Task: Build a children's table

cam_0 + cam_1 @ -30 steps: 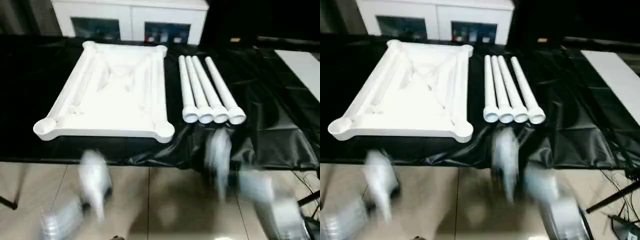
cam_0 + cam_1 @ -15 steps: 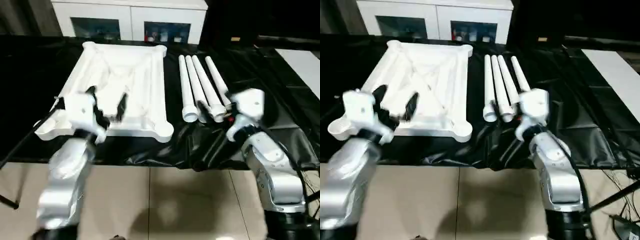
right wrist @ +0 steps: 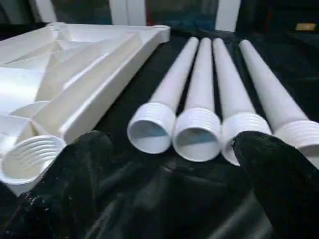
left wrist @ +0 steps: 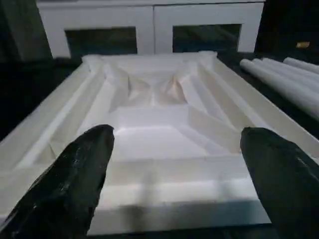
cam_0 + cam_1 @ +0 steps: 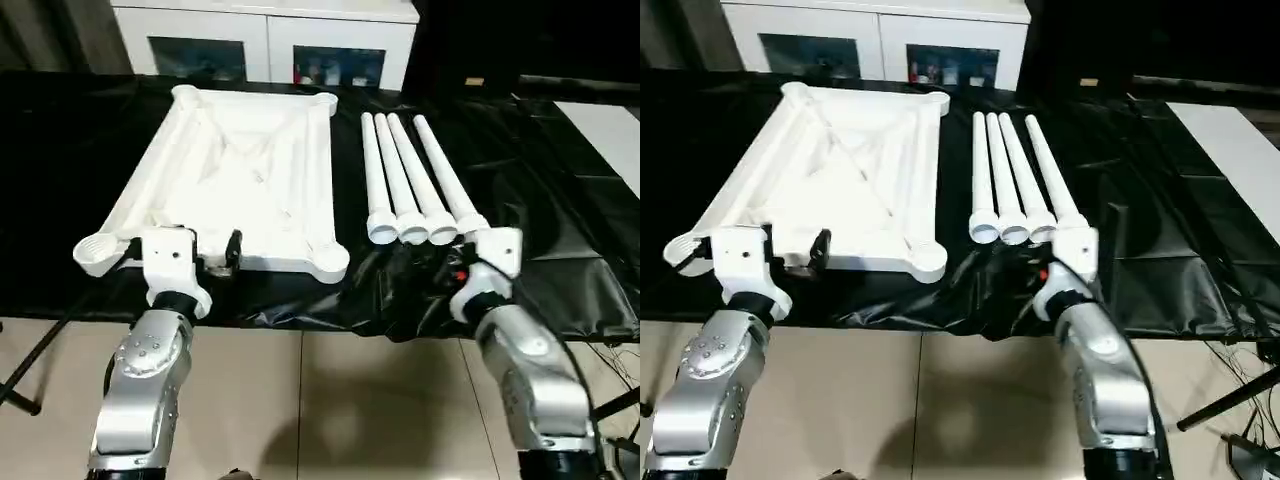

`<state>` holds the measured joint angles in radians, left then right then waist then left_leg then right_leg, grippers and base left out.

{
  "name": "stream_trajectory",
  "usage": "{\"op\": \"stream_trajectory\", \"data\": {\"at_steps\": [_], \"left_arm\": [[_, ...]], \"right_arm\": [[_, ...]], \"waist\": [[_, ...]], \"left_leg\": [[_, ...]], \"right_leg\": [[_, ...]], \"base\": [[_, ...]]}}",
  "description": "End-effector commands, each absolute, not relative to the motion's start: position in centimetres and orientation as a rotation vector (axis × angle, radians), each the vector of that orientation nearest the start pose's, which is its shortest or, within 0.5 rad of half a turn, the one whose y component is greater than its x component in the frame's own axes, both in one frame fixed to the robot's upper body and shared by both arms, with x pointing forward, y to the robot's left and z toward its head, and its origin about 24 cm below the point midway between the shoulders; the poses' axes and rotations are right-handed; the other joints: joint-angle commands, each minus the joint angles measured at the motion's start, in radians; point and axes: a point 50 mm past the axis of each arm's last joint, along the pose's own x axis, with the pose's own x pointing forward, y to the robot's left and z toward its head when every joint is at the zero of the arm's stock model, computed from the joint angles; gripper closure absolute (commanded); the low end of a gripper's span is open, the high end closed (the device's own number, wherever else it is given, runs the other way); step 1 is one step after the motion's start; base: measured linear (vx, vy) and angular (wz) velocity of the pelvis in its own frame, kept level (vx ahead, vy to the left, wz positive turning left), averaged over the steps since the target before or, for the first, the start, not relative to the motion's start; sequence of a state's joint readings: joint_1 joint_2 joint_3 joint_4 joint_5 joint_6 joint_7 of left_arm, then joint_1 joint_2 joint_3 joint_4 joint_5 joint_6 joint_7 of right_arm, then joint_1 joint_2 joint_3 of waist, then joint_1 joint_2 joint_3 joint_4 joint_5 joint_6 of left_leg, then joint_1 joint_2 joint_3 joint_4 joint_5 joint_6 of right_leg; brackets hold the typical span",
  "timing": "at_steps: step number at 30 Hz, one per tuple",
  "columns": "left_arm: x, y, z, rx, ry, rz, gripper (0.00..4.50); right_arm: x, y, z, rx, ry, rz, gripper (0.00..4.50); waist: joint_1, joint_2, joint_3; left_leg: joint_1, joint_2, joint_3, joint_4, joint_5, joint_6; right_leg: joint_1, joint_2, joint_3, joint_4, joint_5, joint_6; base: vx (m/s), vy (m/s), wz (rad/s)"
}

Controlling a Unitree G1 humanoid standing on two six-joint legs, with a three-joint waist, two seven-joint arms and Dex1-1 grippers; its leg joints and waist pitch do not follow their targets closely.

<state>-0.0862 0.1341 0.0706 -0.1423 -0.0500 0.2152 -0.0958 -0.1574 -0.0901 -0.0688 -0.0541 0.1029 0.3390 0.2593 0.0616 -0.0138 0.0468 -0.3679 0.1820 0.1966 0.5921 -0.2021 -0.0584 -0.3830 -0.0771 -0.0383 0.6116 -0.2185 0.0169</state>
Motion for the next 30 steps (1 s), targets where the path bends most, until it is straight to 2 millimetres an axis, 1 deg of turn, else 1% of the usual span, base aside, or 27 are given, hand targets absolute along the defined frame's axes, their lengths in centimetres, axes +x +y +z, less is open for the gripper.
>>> {"op": "stream_trajectory", "data": {"at_steps": [1,2,3,5,6,8,9,11,12,14,15,16,17,18,19,20,21,22,23,24,25,26,27,28,29,30], "left_arm": [[26.9,17.5,7.6,0.101,-0.003,-0.078,0.00],[26.9,17.4,7.6,0.103,-0.004,-0.080,0.00],[27.0,17.4,7.6,0.115,-0.012,-0.083,0.00],[27.1,17.2,7.5,0.138,-0.010,-0.095,0.00],[27.2,16.9,7.4,0.165,-0.008,-0.118,0.00],[27.2,16.6,7.3,0.166,-0.004,-0.128,0.00],[27.2,16.4,7.1,0.155,-0.001,-0.129,0.00],[27.4,16.3,7.2,0.132,-0.003,-0.120,0.00],[27.5,16.3,7.3,0.123,-0.006,-0.115,0.00],[27.6,16.2,7.3,0.114,-0.006,-0.112,0.00],[27.7,16.2,7.5,0.107,-0.014,-0.112,0.00],[27.7,16.2,7.6,0.107,-0.014,-0.112,0.00],[27.8,16.2,7.6,0.108,-0.014,-0.111,0.00],[27.8,16.3,7.9,0.113,-0.017,-0.110,0.00],[27.8,16.3,7.9,0.113,-0.017,-0.109,0.00],[27.9,16.3,8.1,0.109,-0.019,-0.104,0.00],[27.9,16.3,8.2,0.104,-0.019,-0.105,0.00],[27.9,16.3,8.2,0.102,-0.018,-0.107,0.00],[27.9,16.3,8.2,0.109,-0.016,-0.107,0.00],[27.9,16.4,7.9,0.110,-0.004,-0.101,0.00],[27.9,16.4,7.7,0.110,0.000,-0.098,0.00],[27.9,16.4,7.6,0.112,0.004,-0.095,0.00],[27.8,16.4,7.4,0.108,0.011,-0.095,0.00],[27.7,16.3,7.3,0.100,0.017,-0.092,0.00],[27.7,16.2,7.2,0.092,0.013,-0.088,0.00],[27.8,15.9,7.0,0.086,0.034,-0.079,0.00]], "right_arm": [[28.1,-15.8,6.2,0.028,0.126,0.232,0.04],[28.1,-15.8,6.1,0.028,0.126,0.231,0.04],[28.2,-15.8,6.1,0.027,0.125,0.229,0.04],[28.2,-15.8,6.1,0.027,0.122,0.227,0.04],[28.3,-15.7,6.1,0.027,0.121,0.227,0.04],[28.3,-15.7,6.1,0.028,0.119,0.227,0.04],[28.3,-15.6,6.1,0.029,0.116,0.227,0.04],[28.4,-15.6,6.2,0.033,0.113,0.225,0.04],[28.4,-15.7,6.2,0.034,0.112,0.223,0.04],[28.4,-15.7,6.1,0.033,0.113,0.221,0.04],[28.4,-15.7,6.1,0.029,0.114,0.218,0.04],[28.4,-15.7,6.1,0.029,0.114,0.218,0.04],[28.4,-15.7,6.1,0.030,0.115,0.216,0.04],[28.4,-15.7,6.2,0.029,0.116,0.215,0.04],[28.3,-15.7,6.2,0.027,0.116,0.215,0.04],[28.3,-15.7,6.3,0.018,0.119,0.216,0.04],[28.2,-15.7,6.4,0.021,0.124,0.211,0.04],[28.1,-15.7,6.3,0.026,0.128,0.208,0.04],[28.1,-15.6,6.3,0.021,0.131,0.212,0.04],[28.0,-15.4,6.3,0.003,0.134,0.222,0.04],[28.0,-15.3,6.3,-0.003,0.135,0.224,0.04],[27.9,-15.3,6.3,-0.008,0.137,0.224,0.04],[27.9,-15.3,6.4,-0.005,0.136,0.223,0.04],[28.0,-15.3,6.4,-0.002,0.135,0.222,0.04],[28.0,-15.3,6.4,-0.001,0.136,0.219,0.04],[28.1,-15.3,6.5,-0.004,0.138,0.210,0.04]], "waist": [[0.003,0.012,-0.054],[0.004,0.013,-0.055],[0.005,0.015,-0.056],[0.004,0.014,-0.057],[0.003,0.017,-0.058],[0.004,0.016,-0.058],[0.004,0.017,-0.059],[0.002,0.017,-0.057],[0.003,0.015,-0.057],[0.006,0.012,-0.058],[0.016,0.006,-0.060],[0.023,0.004,-0.060],[0.028,-0.001,-0.059],[0.051,-0.003,-0.063],[0.058,0.003,-0.063],[0.059,0.002,-0.062],[0.061,0.019,-0.064],[0.042,0.030,-0.065],[0.032,0.041,-0.071],[-0.008,0.054,-0.065],[-0.019,0.060,-0.053],[-0.025,0.059,-0.053],[-0.021,0.046,-0.049],[-0.017,0.007,-0.049],[0.005,-0.010,-0.055],[0.026,-0.010,-0.049]], "left_leg": [[0.014,0.046,-0.028,-0.073,-0.146,-0.001],[0.014,0.046,-0.028,-0.072,-0.140,0.000],[0.013,0.044,-0.026,-0.070,-0.133,0.010],[0.011,0.044,-0.026,-0.070,-0.124,0.019],[0.012,0.044,-0.026,-0.068,-0.113,0.028],[0.012,0.044,-0.026,-0.067,-0.107,0.033],[0.013,0.047,-0.028,-0.067,-0.105,0.029],[0.015,0.046,-0.027,-0.068,-0.118,0.017],[0.015,0.046,-0.026,-0.068,-0.125,0.014],[0.009,0.039,-0.019,-0.063,-0.130,0.049],[-0.004,0.032,-0.015,-0.047,-0.122,0.131],[-0.008,0.030,-0.018,-0.031,-0.121,0.162],[-0.016,0.035,-0.029,-0.018,-0.114,0.182],[-0.046,0.042,-0.060,0.047,-0.088,0.211],[-0.059,0.048,-0.077,0.063,-0.078,0.206],[-0.068,0.051,-0.089,0.065,-0.063,0.206],[-0.058,0.049,-0.092,0.031,-0.025,0.227],[-0.017,0.034,-0.063,-0.018,0.027,0.302],[0.022,0.025,-0.052,-0.027,0.065,0.353],[0.058,0.016,-0.064,-0.042,0.144,0.489],[0.044,0.024,-0.049,-0.077,0.149,0.533],[0.033,0.030,-0.054,-0.084,0.144,0.544],[0.030,0.042,-0.052,-0.085,0.104,0.528],[0.002,0.020,-0.025,-0.055,-0.056,0.420],[-0.001,-0.002,-0.018,0.024,-0.182,0.327],[-0.052,0.042,-0.114,0.144,-0.242,0.167]], "right_leg": [[0.034,-0.051,0.040,-0.061,0.013,-0.170],[0.034,-0.051,0.040,-0.060,0.020,-0.171],[0.034,-0.055,0.042,-0.059,0.031,-0.177],[0.037,-0.055,0.042,-0.058,0.047,-0.188],[0.036,-0.054,0.041,-0.057,0.065,-0.190],[0.038,-0.055,0.041,-0.055,0.073,-0.192],[0.037,-0.053,0.040,-0.054,0.077,-0.197],[0.036,-0.051,0.039,-0.055,0.068,-0.199],[0.036,-0.051,0.040,-0.055,0.060,-0.201],[0.041,-0.068,0.049,-0.061,0.047,-0.208],[0.053,-0.110,0.069,-0.077,0.022,-0.231],[0.059,-0.137,0.084,-0.090,0.011,-0.241],[0.066,-0.163,0.098,-0.099,0.001,-0.249],[0.086,-0.245,0.147,-0.129,-0.072,-0.259],[0.091,-0.263,0.158,-0.132,-0.088,-0.272],[0.091,-0.260,0.154,-0.130,-0.097,-0.282],[0.075,-0.208,0.116,-0.117,-0.112,-0.285],[0.040,-0.105,0.058,-0.080,-0.109,-0.256],[0.013,-0.057,0.031,-0.054,-0.094,-0.238],[-0.037,0.019,-0.030,0.013,-0.111,-0.159],[-0.054,0.038,-0.064,0.069,-0.138,-0.080],[-0.050,0.030,-0.071,0.085,-0.126,-0.051],[-0.051,0.000,-0.068,0.073,-0.115,-0.007],[-0.032,-0.092,-0.010,-0.025,-0.140,-0.014],[-0.022,-0.193,0.072,-0.096,-0.229,-0.051],[0.035,-0.363,0.186,-0.158,-0.393,-0.155]], "base": [[0.000,0.000,0.00],[0.000,0.000,0.00],[0.000,0.000,0.00],[0.000,0.000,0.00],[0.000,0.000,0.00],[0.000,0.000,0.00],[0.000,0.000,0.00],[0.000,0.000,0.00],[0.000,0.000,0.00],[0.000,0.000,0.00],[0.000,0.000,0.00],[0.000,0.000,0.00],[0.000,0.000,0.00],[0.000,0.000,0.00],[-0.005,0.097,-0.05],[-0.006,0.143,-0.05],[-0.006,0.143,-0.05],[-0.009,0.188,0.03],[-0.012,0.219,0.07],[-0.012,0.219,0.07],[-0.032,0.220,0.09],[-0.062,0.188,0.06],[-0.062,0.188,0.06],[-0.089,0.155,0.02],[-0.065,0.197,0.04],[-0.065,0.197,0.04]]}}
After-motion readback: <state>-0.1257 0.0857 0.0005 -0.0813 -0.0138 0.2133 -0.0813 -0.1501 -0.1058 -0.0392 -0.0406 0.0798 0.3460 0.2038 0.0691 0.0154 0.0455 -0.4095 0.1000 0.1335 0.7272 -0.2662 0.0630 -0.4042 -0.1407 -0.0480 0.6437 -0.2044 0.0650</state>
